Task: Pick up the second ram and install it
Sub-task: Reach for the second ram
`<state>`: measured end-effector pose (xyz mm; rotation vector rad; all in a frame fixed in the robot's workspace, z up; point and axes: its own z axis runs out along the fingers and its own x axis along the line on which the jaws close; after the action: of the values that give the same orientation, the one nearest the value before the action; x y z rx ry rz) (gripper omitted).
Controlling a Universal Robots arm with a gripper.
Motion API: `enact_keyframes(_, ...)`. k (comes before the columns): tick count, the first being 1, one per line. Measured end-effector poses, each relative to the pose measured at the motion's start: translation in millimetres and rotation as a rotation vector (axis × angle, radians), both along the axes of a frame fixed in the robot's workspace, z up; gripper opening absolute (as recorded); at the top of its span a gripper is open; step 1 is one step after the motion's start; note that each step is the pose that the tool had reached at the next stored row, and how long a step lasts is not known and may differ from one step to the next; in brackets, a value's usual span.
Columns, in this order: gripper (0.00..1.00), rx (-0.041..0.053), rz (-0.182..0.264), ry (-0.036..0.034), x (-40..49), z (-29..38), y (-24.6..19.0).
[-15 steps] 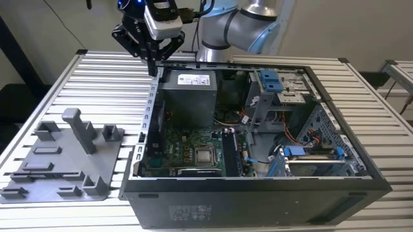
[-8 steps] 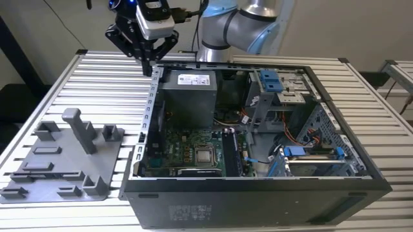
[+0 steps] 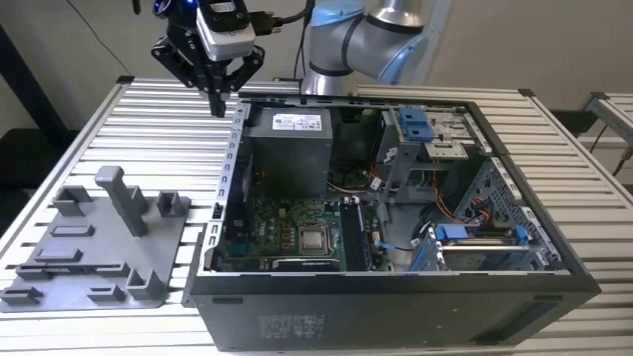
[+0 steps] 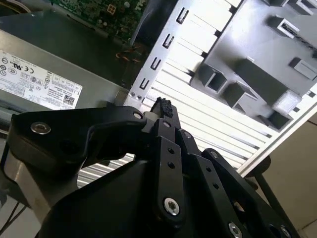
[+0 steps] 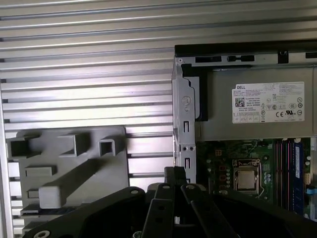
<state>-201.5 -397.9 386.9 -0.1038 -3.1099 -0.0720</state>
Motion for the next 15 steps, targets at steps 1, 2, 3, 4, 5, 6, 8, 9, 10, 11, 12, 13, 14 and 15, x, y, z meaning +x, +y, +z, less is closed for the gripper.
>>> enact_keyframes(1, 0.11, 0.0, 0.0, 0.0, -1.2, 0.0, 0.0)
enact_keyframes(2, 0.11, 0.0, 0.0, 0.0001, -2.4, 0.0, 0.0)
enact_keyframes(3, 0.11, -0.0001, 0.0, 0.0001, -3.6, 0.0, 0.0)
enact_keyframes(4, 0.11, -0.0001, 0.0, 0.0001, -4.7, 0.0, 0.0)
enact_keyframes(5, 0.11, -0.0001, 0.001, 0.0001, -5.8, 0.0, 0.0)
enact_keyframes(6, 0.11, 0.0, 0.001, 0.0001, -6.9, 0.0, 0.0)
enact_keyframes(8, 0.11, 0.0, 0.001, 0.0003, -8.7, 0.0, 0.0)
enact_keyframes(9, 0.11, -0.0001, 0.001, 0.0005, -9.6, 0.0, 0.0)
enact_keyframes(10, 0.11, 0.0, 0.001, 0.0005, -10.7, -0.1, 0.1)
enact_keyframes(11, 0.11, -0.0001, 0.001, 0.0006, -11.9, 0.0, 0.0)
enact_keyframes(12, 0.11, -0.0001, 0.001, 0.0007, -12.9, 0.0, 0.1)
enact_keyframes(13, 0.11, 0.0, 0.001, 0.0006, -14.1, 0.0, 0.1)
enact_keyframes(14, 0.11, 0.0, 0.001, 0.0006, -15.4, -0.1, 0.1)
enact_keyframes(15, 0.11, 0.0, 0.001, 0.0007, -16.7, -0.1, 0.1)
